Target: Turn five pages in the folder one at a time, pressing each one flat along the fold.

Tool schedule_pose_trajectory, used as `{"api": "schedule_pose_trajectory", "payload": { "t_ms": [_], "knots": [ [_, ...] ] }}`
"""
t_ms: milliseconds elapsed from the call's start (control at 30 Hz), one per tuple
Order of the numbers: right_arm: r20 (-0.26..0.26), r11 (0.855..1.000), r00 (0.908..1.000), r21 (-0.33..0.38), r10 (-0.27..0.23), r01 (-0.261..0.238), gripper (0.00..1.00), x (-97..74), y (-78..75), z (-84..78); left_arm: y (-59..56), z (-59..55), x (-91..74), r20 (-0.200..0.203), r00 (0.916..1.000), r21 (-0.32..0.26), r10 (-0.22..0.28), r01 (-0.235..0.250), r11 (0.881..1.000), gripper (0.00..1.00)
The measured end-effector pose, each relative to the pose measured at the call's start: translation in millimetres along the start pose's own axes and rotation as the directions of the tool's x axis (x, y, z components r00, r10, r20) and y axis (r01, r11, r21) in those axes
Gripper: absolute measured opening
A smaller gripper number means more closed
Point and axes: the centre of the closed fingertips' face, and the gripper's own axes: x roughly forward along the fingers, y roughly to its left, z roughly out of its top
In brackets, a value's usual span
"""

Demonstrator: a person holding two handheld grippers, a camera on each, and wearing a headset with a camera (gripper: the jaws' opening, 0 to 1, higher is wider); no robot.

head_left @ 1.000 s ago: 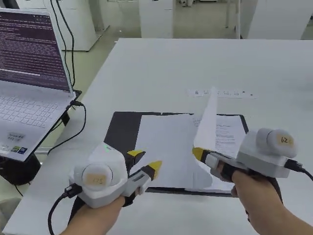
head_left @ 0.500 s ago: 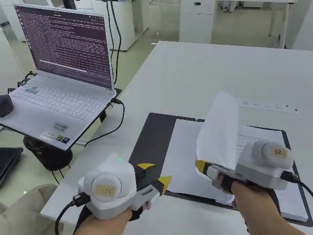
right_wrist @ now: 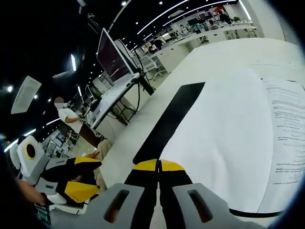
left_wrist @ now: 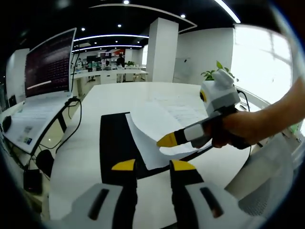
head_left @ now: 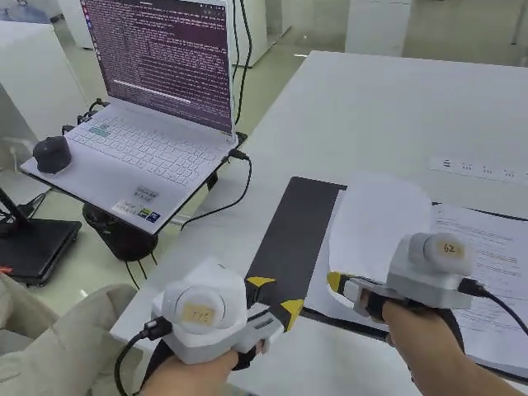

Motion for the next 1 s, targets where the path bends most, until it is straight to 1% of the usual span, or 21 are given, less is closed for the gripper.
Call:
{"api": "schedule_pose_trajectory", "payload": {
  "t_ms": [67, 133, 167, 233, 267, 300, 367, 433, 500, 567, 600, 633, 667, 733, 767, 833, 900, 1000],
  "knots": [
    [-0.024, 1.000, 0.9996, -0.003, -0.013, 0.013, 0.00, 9.0, -0.2, -8.5, 3.2, -4.6, -0.1, -0.009, 0.9999, -0.004, 0.004, -0.004, 1.000, 0.26],
    [-0.055, 1.000, 0.9983, 0.000, -0.018, 0.018, 0.00, 17.5, 1.7, -18.7, 5.9, -9.4, 0.3, -0.021, 0.9998, -0.013, 0.005, -0.006, 1.000, 0.26],
    [-0.062, 1.000, 0.9979, -0.007, -0.020, 0.019, 0.00, 21.0, 2.5, -21.7, 7.4, -11.9, 0.6, -0.028, 0.9996, -0.015, 0.005, -0.006, 1.000, 0.26],
    [-0.089, 0.999, 0.9955, -0.012, -0.034, 0.033, 0.00, 27.6, 1.3, -30.8, 10.7, -17.5, 1.0, -0.043, 0.9990, -0.024, 0.007, -0.008, 1.000, 0.26],
    [-0.099, 0.999, 0.9939, -0.010, -0.050, 0.049, 0.00, 29.8, -1.6, -34.8, 11.6, -19.5, 1.3, -0.051, 0.9987, -0.028, 0.005, -0.006, 1.000, 0.26],
    [-0.096, 0.999, 0.9943, -0.008, -0.045, 0.045, 0.00, 31.0, -0.9, -35.4, 13.6, -21.6, 2.0, -0.056, 0.9984, -0.025, 0.007, -0.008, 1.000, 0.26],
    [-0.105, 0.998, 0.9927, 0.008, -0.059, 0.060, 0.00, 33.8, -7.6, -40.2, 16.1, -24.9, 3.6, -0.065, 0.9979, -0.028, 0.006, -0.008, 1.000, 0.26],
    [-0.104, 0.999, 0.9934, 0.017, -0.049, 0.051, 0.00, 35.2, -8.7, -41.7, 18.5, -29.1, 6.7, -0.076, 0.9971, -0.028, 0.004, -0.006, 1.000, 0.26],
    [-0.113, 0.998, 0.9922, 0.032, -0.052, 0.056, 0.00, 37.4, -13.2, -44.5, 18.8, -32.1, 9.5, -0.087, 0.9962, -0.025, 0.000, -0.002, 1.000, 0.26],
    [-0.105, 0.999, 0.9936, 0.026, -0.040, 0.043, 0.00, 38.1, -14.1, -44.9, 20.5, -35.9, 14.1, -0.101, 0.9949, -0.021, -0.003, 0.001, 1.000, 0.26],
    [-0.091, 0.999, 0.9954, 0.024, -0.031, 0.033, 0.00, 37.3, -15.2, -43.5, 20.6, -36.7, 17.1, -0.103, 0.9946, -0.021, -0.007, 0.005, 1.000, 0.26],
    [-0.072, 0.999, 0.9974, 0.049, -0.004, 0.008, 0.03, 37.0, -11.4, -41.2, 20.8, -37.4, 19.1, -0.107, 0.9942, -0.020, -0.008, 0.006, 1.000, 0.26],
    [-0.064, 0.994, 0.9976, 0.103, 0.026, -0.019, 0.08, 36.1, -8.2, -40.8, 20.6, -38.4, 21.3, -0.112, 0.9936, -0.016, -0.009, 0.008, 1.000, 0.26],
    [-0.035, 0.986, 0.9968, 0.156, 0.072, -0.066, 0.19, 34.1, -5.0, -36.9, 18.8, -40.9, 27.1, -0.127, 0.9918, -0.013, -0.018, 0.016, 1.000, 0.26],
    [-0.029, 0.983, 0.9972, 0.173, 0.070, -0.064, 0.20, 31.1, -9.6, -35.1, 17.6, -41.7, 30.5, -0.133, 0.9909, -0.008, -0.022, 0.021, 1.000, 0.26],
    [-0.008, 0.982, 0.9981, 0.177, 0.061, -0.059, 0.18, 23.5, -17.9, -29.4, 14.3, -42.2, 37.5, -0.142, 0.9894, 0.001, -0.032, 0.032, 0.999, 0.25],
    [0.011, 0.979, 0.9980, 0.194, 0.063, -0.064, 0.15, 16.5, -23.7, -23.5, 10.6, -41.6, 43.9, -0.146, 0.9885, 0.008, -0.039, 0.041, 0.999, 0.25],
    [0.045, 0.975, 0.9976, 0.213, 0.052, -0.061, 0.15, 5.9, -39.3, -11.6, 3.0, -39.8, 57.1, -0.150, 0.9873, 0.013, -0.054, 0.056, 0.998, 0.25]
  ]
}}
